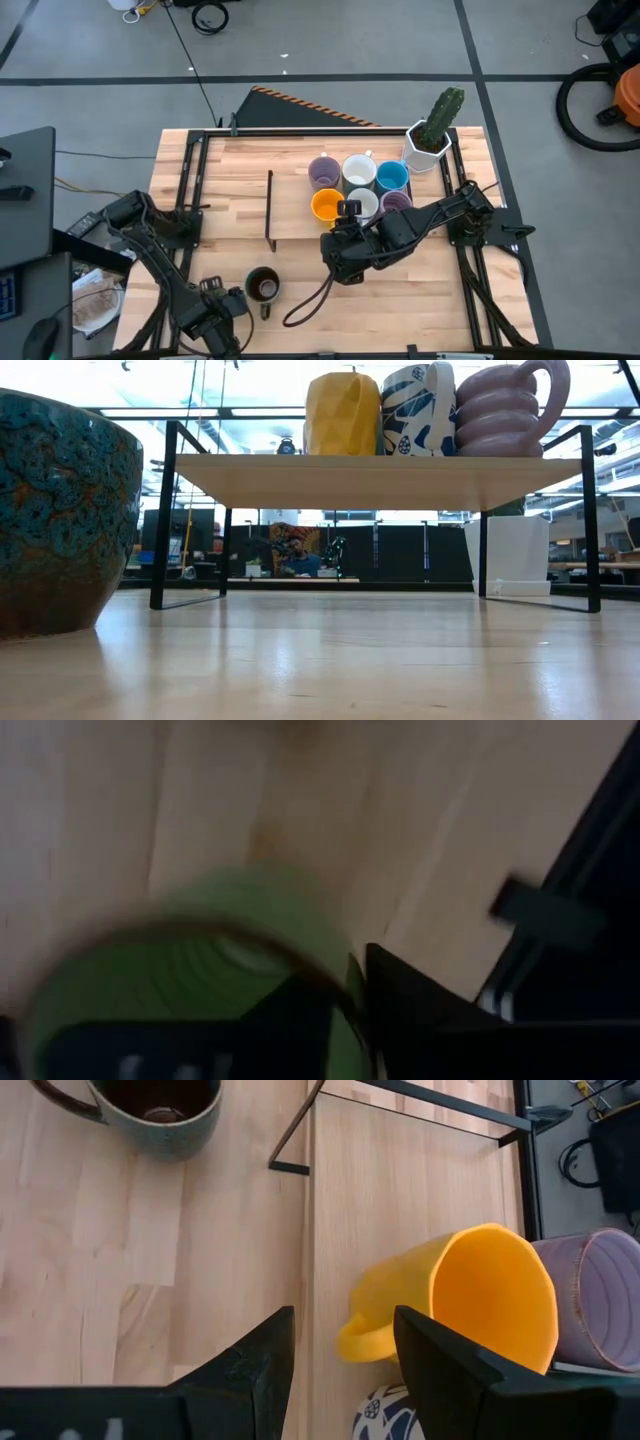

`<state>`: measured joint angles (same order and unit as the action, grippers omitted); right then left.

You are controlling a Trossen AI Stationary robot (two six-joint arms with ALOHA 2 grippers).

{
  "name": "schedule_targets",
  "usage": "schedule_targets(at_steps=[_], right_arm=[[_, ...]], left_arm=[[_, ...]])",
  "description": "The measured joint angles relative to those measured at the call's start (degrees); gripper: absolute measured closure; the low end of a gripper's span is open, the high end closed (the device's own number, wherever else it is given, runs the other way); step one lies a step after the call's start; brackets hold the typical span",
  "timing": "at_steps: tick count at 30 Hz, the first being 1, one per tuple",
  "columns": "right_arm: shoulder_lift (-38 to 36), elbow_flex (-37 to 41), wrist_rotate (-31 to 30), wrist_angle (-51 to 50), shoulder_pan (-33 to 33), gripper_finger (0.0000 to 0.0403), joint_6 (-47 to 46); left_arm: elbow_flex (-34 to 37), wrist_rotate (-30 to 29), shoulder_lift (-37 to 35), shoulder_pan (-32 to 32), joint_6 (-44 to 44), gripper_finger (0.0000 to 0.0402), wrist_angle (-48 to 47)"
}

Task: Place coffee mugs
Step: Put the green cup on the shelf

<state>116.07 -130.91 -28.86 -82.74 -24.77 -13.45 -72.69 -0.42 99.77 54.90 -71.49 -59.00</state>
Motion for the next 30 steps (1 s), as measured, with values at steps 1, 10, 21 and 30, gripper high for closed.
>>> schedule_targets(at_steps=[1,10,21,30], right_arm=[[0.00,0.00,0.00,0.02,0.00,0.0224,0.00],[0.00,0.00,0.02,0.22,0.02,0.0224,-0.02],[0.00,0.00,1.39,0.42,0.02,0.0224,-0.04],[0.00,0.00,1.99,0.39,0.00,0.0224,-0.32]], left_arm=[[0.00,0.93,0.00,0.08,1.13,0.0353,-0.58],[-7.23,3.75,-0.92,0.08,16.28,0.0378,-20.78],[-17.03,-13.39,-4.84,-0.45,47.32,0.0378,-31.35],[-17.05,-17.22,-14.84,-3.26,59.34,0.0378,-31.09]])
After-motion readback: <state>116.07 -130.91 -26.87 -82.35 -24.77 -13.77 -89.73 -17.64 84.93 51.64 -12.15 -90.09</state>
